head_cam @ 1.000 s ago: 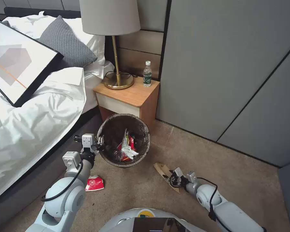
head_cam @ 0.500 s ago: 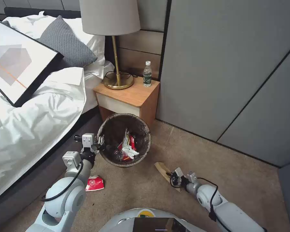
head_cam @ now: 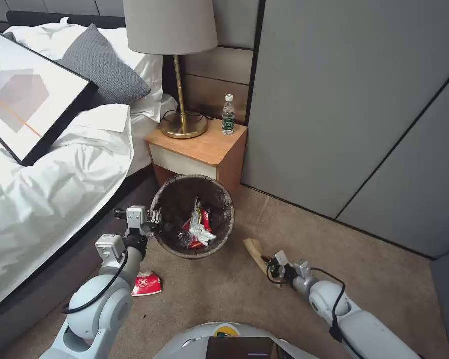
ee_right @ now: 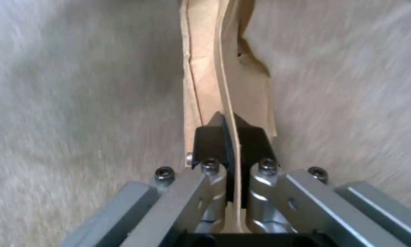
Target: Pick up the trash bin, then pick up the garbage from the floor and place it into the trash bin.
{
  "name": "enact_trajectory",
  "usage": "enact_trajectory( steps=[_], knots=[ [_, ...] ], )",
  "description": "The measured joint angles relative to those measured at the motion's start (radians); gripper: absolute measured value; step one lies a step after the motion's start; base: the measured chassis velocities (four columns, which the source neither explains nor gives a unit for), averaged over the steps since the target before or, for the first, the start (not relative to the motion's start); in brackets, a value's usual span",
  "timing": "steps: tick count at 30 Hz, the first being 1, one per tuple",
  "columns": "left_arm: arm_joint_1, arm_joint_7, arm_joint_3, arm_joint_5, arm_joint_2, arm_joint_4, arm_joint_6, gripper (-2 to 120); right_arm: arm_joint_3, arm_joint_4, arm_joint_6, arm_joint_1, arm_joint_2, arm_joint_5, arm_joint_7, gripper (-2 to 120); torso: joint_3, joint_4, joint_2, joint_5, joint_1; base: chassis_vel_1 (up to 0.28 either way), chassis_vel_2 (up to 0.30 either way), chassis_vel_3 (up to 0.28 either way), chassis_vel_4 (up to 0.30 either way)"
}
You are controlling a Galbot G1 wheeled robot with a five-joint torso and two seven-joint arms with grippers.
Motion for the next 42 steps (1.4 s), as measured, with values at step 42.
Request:
enact_trajectory(
  steps=[42],
  knots=[
    [0.012, 0.016, 0.011, 0.015, 0.003, -0.013, 0.030, 7, 0.595, 0.817, -0.120, -0.183, -0.229, 0.449, 0.014, 0, 0.000, 0.0002, 0.000, -0.0002, 0.000, 0.000, 0.000, 0.000, 0.000]
  ],
)
